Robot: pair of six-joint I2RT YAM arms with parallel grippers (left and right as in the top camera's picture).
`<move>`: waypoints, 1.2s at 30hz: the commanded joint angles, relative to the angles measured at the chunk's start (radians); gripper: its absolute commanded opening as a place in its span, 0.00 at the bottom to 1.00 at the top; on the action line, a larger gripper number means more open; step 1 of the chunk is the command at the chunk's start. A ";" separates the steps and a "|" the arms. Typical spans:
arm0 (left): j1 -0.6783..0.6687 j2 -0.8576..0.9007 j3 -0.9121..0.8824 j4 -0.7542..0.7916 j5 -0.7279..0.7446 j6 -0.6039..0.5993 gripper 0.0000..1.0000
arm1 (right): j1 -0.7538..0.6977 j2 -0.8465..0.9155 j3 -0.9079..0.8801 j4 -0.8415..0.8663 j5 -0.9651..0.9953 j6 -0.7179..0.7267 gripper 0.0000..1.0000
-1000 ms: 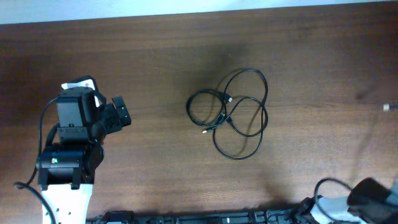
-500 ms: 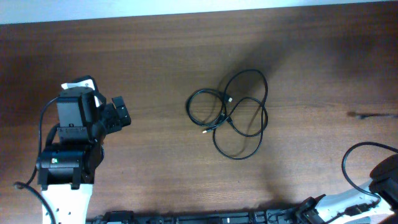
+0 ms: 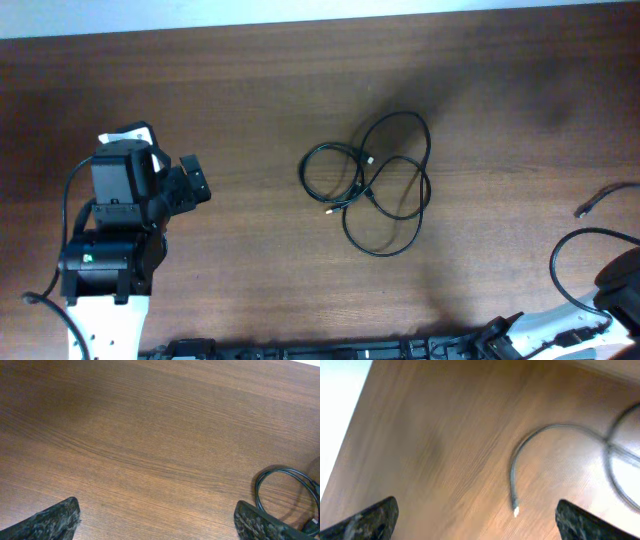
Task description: Untangle cables
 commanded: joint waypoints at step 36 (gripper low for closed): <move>0.005 0.000 0.005 0.002 0.006 -0.017 0.99 | 1.116 0.014 -0.718 0.751 -0.211 0.081 0.99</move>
